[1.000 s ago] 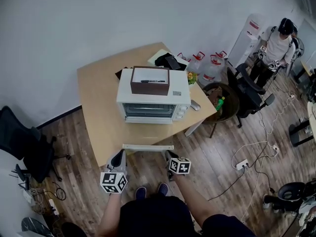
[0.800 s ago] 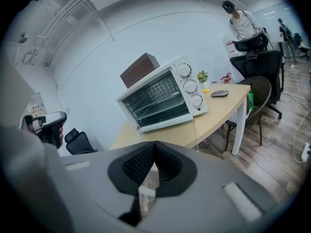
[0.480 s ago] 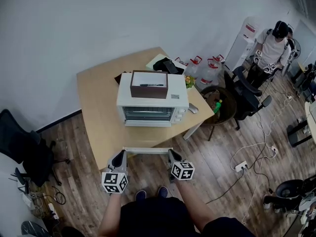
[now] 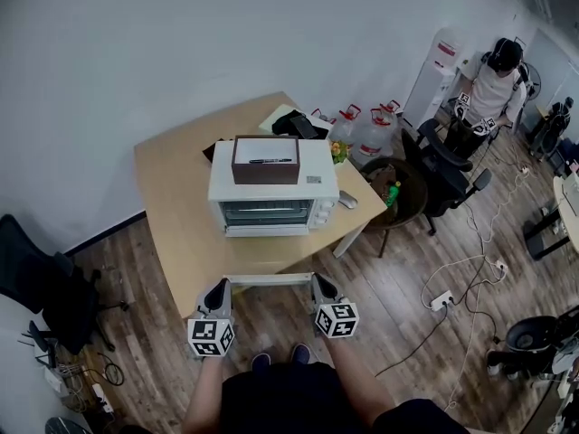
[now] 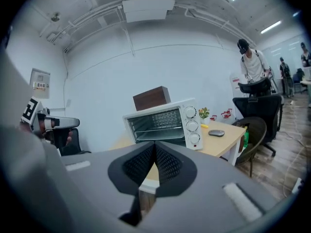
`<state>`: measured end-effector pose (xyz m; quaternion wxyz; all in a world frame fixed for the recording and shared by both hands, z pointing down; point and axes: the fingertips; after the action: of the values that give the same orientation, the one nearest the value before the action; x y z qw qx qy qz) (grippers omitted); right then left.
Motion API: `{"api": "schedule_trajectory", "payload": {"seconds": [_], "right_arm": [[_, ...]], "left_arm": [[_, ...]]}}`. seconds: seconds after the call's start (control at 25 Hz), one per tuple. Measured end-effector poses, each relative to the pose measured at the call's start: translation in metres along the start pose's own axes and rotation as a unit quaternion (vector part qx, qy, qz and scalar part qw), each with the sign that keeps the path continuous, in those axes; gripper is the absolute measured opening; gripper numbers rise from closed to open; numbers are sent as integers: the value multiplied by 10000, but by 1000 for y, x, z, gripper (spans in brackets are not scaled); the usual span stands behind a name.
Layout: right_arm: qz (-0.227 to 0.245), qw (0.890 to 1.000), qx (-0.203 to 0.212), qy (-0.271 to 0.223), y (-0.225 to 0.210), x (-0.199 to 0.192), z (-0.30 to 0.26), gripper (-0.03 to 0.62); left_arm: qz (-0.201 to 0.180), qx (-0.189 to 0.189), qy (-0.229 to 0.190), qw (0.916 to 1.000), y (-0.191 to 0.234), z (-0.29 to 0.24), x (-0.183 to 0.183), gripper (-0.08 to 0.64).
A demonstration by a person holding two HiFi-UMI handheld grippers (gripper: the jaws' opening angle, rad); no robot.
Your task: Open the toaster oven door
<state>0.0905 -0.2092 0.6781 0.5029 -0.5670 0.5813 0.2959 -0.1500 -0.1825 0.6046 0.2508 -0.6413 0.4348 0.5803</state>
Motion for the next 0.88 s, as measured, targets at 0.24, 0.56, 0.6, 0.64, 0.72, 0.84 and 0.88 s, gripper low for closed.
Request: {"api": "schedule_trajectory", "payload": {"seconds": [0.24,0.56,0.6,0.64,0.72,0.84,0.88], "right_arm": [[193,9994,-169,-223,4,7,14,8],[325,9980,-306,-438,8,19,23,8],[290,9981,-319,-429,7,18,24,8],[249,9983,-341,-408,5,17,25,8],[327,9981,-399,-350,4,13,26,8],[448,9977,-420,-279,6,7,27,8],[479,9977,-410,-266,6,6,28,8]], "left_arm": [[-57,-34,8,10000,-2,2,-2,-3],[-241,-60,104,9996,-5,4,-7,-3],[-234,-68,103,9996,-6,4,-8,-4],[-233,-77,102,9996,-6,4,-9,-3],[-232,-95,98,9996,-6,5,-8,-3],[-236,-116,114,9996,-5,4,-7,-3],[-245,-121,128,9995,-6,3,-7,-3]]}}
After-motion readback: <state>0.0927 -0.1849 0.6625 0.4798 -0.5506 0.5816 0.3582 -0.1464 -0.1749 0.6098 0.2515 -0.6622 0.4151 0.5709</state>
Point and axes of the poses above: the fingertips, and each gripper's own axes: z backward along the fingers, y to its left, x out of its top, and after that the axes turned 10 degrees about -x, right-handed
